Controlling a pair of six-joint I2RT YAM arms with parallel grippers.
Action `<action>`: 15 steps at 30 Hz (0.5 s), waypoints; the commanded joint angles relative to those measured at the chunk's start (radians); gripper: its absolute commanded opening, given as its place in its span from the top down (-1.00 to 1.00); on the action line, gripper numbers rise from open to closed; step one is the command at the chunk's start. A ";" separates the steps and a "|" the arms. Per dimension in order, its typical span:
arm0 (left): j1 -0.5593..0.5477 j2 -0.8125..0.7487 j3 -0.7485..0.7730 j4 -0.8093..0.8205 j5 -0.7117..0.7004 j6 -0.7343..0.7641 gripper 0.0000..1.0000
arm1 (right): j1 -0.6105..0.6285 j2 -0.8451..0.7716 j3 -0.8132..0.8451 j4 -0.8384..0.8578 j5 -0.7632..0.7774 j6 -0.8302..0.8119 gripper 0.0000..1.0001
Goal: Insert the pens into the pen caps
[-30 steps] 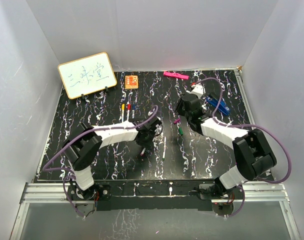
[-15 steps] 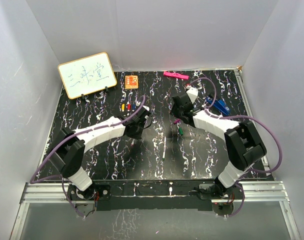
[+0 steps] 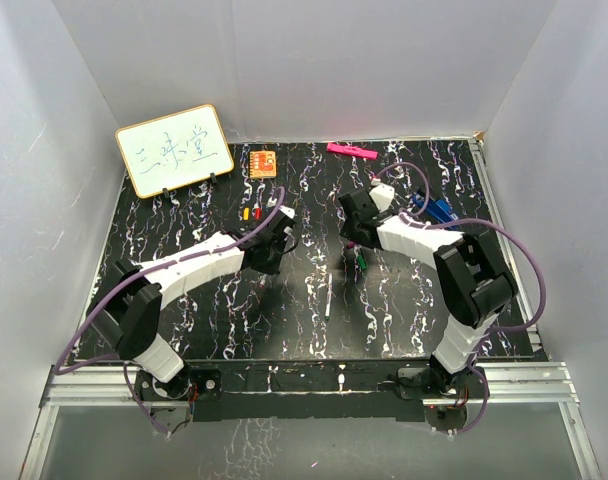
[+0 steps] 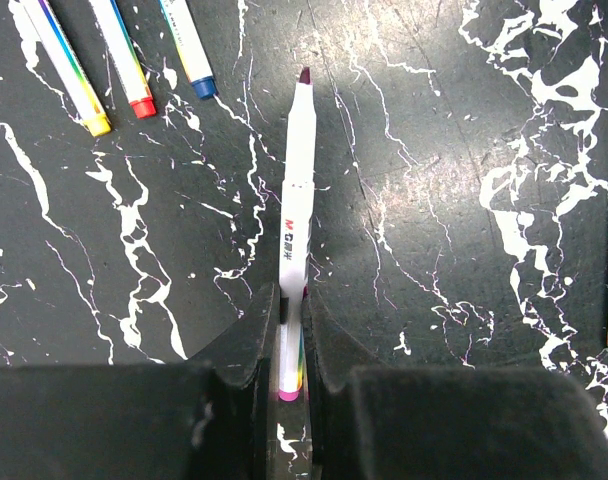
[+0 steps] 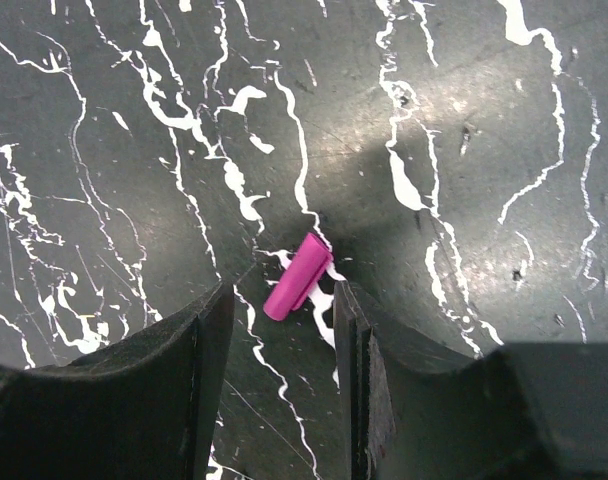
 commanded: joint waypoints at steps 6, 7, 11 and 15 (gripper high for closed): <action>0.012 -0.037 -0.006 -0.003 0.009 0.014 1.00 | 0.001 0.058 0.078 0.005 0.007 0.027 0.14; 0.013 -0.035 -0.005 -0.003 0.011 0.016 1.00 | 0.001 0.060 0.079 0.001 0.009 0.027 0.14; 0.016 -0.036 -0.007 0.001 0.013 0.019 1.00 | 0.001 0.070 0.081 -0.004 0.013 0.028 0.15; 0.020 -0.034 -0.007 0.003 0.015 0.023 1.00 | 0.001 0.087 0.093 -0.013 0.013 0.028 0.16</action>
